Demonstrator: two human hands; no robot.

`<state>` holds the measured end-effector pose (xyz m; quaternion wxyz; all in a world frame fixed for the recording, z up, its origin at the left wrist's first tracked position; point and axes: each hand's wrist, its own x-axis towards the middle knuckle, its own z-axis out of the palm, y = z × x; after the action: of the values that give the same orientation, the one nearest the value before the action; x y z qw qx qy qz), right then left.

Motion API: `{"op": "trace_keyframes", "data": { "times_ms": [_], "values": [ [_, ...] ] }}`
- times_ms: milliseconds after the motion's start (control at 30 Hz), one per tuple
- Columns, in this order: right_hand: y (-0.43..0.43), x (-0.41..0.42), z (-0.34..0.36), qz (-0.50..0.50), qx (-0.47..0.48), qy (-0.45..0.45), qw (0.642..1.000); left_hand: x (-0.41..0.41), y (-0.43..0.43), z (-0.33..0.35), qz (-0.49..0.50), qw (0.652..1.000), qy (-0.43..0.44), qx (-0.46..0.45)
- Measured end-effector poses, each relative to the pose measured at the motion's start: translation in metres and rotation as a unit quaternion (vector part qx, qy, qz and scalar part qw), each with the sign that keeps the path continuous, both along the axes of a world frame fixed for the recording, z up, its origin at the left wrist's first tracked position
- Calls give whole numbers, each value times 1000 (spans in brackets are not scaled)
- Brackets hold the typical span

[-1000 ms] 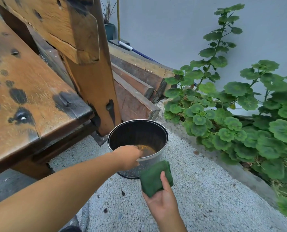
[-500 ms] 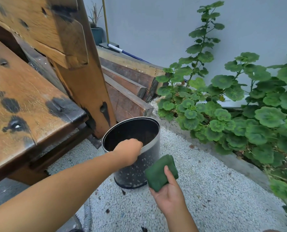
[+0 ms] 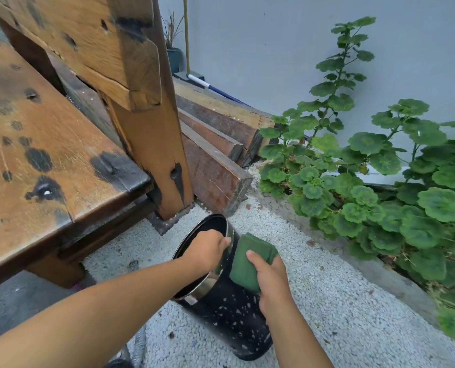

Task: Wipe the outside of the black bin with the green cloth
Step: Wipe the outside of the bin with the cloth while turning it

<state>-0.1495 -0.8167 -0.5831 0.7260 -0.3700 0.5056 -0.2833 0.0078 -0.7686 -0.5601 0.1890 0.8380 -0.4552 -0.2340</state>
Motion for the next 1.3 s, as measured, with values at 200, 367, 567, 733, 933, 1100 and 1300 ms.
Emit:
{"op": "trace_keyframes", "data": {
  "times_ms": [200, 367, 567, 733, 933, 1100, 1300],
  "values": [
    [-6, 24, -4, 1, -99, 149, 984, -32, 0, -14, 66, 991, 91, -76],
    [6, 39, -12, 18, -215, 278, 936, -37, 3, -21, 138, 980, 97, -105],
    [6, 32, -42, 76, -252, 389, 883, -21, 12, -21, 108, 991, 27, -75],
    [0, -7, -79, 96, -234, 455, 854, 0, 11, -22, 108, 992, 29, -52],
    [0, -42, -110, 93, -207, 507, 831, 13, 16, -25, 98, 992, 49, -60],
    [1, -44, -115, 91, -191, 493, 844, 19, 27, -19, 57, 992, 79, -77],
    [2, -51, -119, 64, -153, 434, 885, 16, 62, -12, -2, 996, 75, -53]
  ]
}}
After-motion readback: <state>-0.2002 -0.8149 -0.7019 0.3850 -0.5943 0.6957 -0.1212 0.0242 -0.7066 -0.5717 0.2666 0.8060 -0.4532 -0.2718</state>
